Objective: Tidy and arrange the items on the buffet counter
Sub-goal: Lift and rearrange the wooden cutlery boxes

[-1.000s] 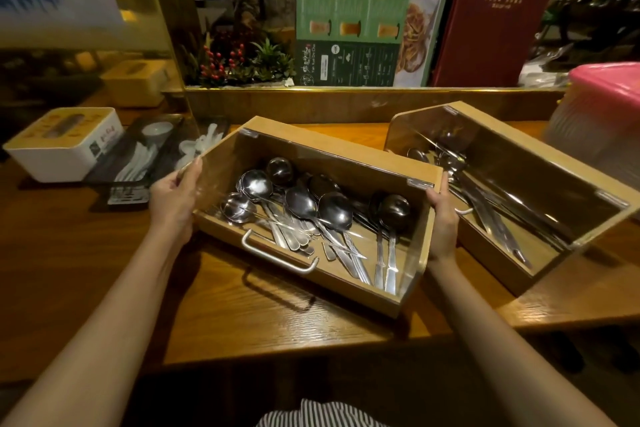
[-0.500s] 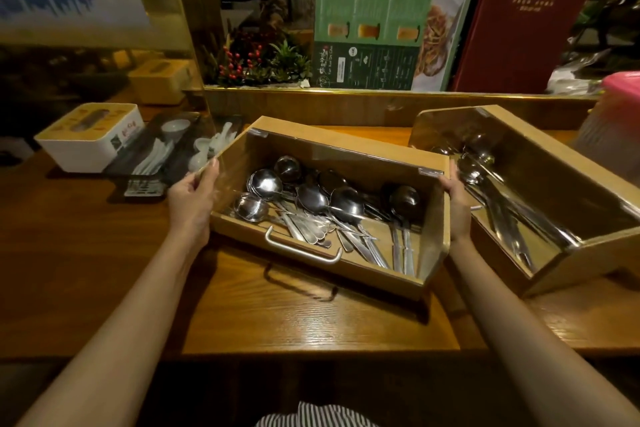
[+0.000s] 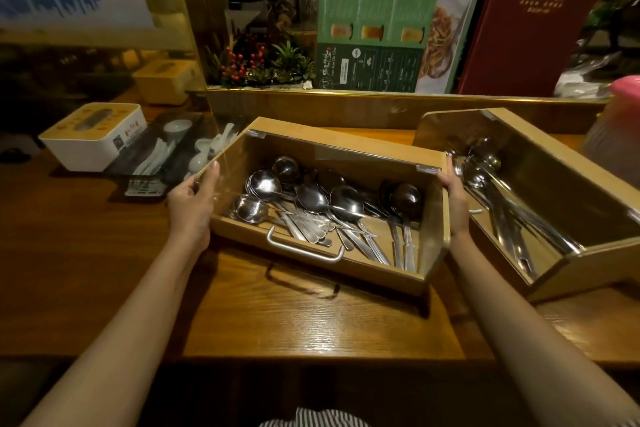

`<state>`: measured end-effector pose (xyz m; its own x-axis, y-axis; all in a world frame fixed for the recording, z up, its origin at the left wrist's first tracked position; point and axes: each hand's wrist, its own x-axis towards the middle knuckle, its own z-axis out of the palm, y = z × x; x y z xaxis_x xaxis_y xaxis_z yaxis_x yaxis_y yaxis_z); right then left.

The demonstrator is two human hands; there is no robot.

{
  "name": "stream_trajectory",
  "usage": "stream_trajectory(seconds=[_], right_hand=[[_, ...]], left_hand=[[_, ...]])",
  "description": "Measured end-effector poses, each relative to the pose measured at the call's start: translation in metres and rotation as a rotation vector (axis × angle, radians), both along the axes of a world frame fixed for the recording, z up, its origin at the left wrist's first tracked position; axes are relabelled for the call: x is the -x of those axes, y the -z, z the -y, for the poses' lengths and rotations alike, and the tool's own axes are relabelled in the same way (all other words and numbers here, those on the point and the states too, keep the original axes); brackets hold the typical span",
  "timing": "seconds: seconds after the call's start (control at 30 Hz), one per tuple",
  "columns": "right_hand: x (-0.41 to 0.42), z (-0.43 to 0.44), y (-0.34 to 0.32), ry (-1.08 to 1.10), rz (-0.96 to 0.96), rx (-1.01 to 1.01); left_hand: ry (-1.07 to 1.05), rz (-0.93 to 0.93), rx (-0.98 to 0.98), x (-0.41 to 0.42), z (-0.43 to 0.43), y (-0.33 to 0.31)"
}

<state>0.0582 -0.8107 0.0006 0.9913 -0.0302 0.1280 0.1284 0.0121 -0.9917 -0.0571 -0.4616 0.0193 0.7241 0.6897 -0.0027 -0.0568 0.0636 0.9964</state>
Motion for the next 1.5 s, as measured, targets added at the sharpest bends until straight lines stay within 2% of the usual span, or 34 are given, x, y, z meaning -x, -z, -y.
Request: stream_trajectory(seconds=[0.33,0.5,0.6,0.73,0.87,1.0,1.23,1.5], right_hand=[[0.003,-0.004,-0.008,0.032,-0.092,-0.044],[0.025,-0.012,-0.021,0.081,0.025,0.063],[0.044,-0.009,-0.010,0.048,0.033,-0.010],[0.089,-0.013,0.013,0.035,-0.054,-0.125],[0.109,-0.030,0.022,0.106,-0.063,-0.080],[0.107,-0.038,0.012,0.168,0.037,-0.031],[0.090,-0.030,0.002,0.168,0.099,-0.023],[0.049,-0.014,-0.019,0.130,0.034,-0.026]], left_hand=[[0.032,-0.008,-0.077,0.004,-0.003,0.001],[0.045,0.017,-0.125,0.006,-0.005,0.005],[0.040,0.030,-0.126,0.003,-0.004,0.008],[0.029,0.055,-0.084,-0.001,-0.002,0.010],[0.010,0.077,-0.046,-0.003,-0.002,0.010],[-0.011,0.115,0.013,-0.005,0.002,0.008],[-0.053,0.147,0.035,-0.007,0.008,0.011],[-0.111,0.180,0.042,-0.015,0.031,0.013]])
